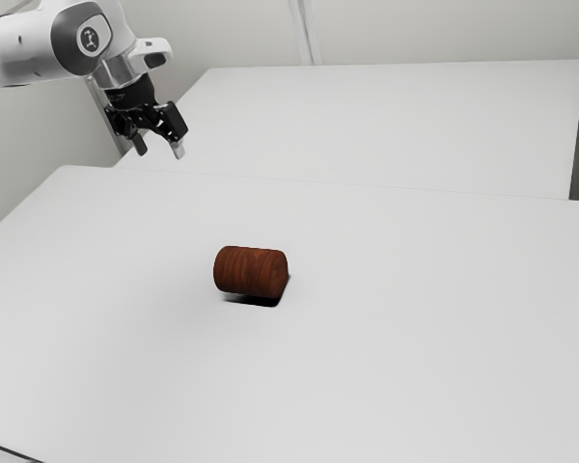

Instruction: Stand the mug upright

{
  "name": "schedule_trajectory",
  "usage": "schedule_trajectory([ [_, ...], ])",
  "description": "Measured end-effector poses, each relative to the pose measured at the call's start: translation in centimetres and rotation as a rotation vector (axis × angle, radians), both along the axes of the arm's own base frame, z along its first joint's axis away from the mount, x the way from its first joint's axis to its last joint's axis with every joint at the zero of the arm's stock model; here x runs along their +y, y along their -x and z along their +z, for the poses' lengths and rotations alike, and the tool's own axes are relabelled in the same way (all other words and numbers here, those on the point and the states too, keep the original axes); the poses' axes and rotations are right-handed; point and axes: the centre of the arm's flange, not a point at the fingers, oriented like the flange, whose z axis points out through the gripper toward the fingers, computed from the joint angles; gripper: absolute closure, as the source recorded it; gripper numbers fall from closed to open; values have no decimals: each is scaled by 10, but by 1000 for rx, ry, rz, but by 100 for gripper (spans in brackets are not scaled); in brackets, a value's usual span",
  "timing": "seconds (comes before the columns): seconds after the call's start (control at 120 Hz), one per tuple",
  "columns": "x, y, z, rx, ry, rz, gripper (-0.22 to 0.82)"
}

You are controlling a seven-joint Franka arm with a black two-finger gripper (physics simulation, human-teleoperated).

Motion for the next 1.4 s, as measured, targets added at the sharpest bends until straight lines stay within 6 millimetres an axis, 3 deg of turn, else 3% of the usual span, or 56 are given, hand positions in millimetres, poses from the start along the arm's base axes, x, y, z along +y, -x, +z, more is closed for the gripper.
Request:
schedule_trajectory([
  [0.225,-1,0,-1,2,5,3,0],
  [0.408,-5,6,-26,59,62,11,0],
  [0.533,24,13,-41,84,213,68,0],
  [0.642,69,27,-71,106,382,145,0],
  [0.7,81,31,-86,106,465,160,0],
  [0.8,80,29,-115,113,582,148,0],
  [1.017,94,34,-198,124,807,178,0],
  [1.283,101,28,-267,68,1001,215,0],
  [1.4,99,20,-289,26,1077,221,0],
])
